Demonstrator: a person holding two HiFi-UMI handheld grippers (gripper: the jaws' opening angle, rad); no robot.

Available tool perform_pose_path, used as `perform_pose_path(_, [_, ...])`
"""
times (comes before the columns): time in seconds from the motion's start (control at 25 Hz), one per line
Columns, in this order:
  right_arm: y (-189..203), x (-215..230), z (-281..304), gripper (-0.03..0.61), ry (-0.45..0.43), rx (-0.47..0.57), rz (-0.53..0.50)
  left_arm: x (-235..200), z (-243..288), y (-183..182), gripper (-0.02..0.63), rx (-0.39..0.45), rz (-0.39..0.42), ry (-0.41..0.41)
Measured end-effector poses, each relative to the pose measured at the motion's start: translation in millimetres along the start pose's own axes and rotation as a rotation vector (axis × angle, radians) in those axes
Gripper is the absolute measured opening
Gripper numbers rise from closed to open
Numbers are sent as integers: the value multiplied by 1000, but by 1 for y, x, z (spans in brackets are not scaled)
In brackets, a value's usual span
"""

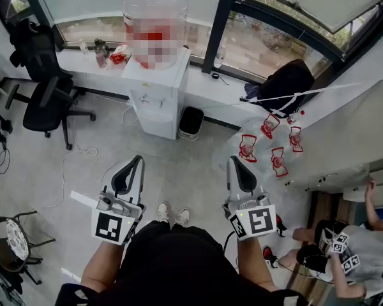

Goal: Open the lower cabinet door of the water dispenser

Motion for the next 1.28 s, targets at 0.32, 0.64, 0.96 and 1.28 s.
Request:
perform_pose_path(0.32, [22,18,1,3,-50,0,48,8,-7,6,8,-13,23,-64])
perform_pose_path(0.64, [23,21,40,5,-122,-42,26,-26,-5,24,8,-38,-4,-151])
perform_pose_path(0.96, [16,35,128,3,-114,-78,24,-90,65,29,9,-39,-23,-115])
perform_pose_path(1.28, [-2,40,228,5,-88,-95,14,-166,133,29,8,-52,-44,-60])
Point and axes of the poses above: the fingertips, and each gripper's own axes: z forward along the fingers, x to its right, y out of its underside, the point moved 10 cm from there along -z, backward along the fingers, and after that the axes turned 15 degrees about -y, right-handed, at the moved point
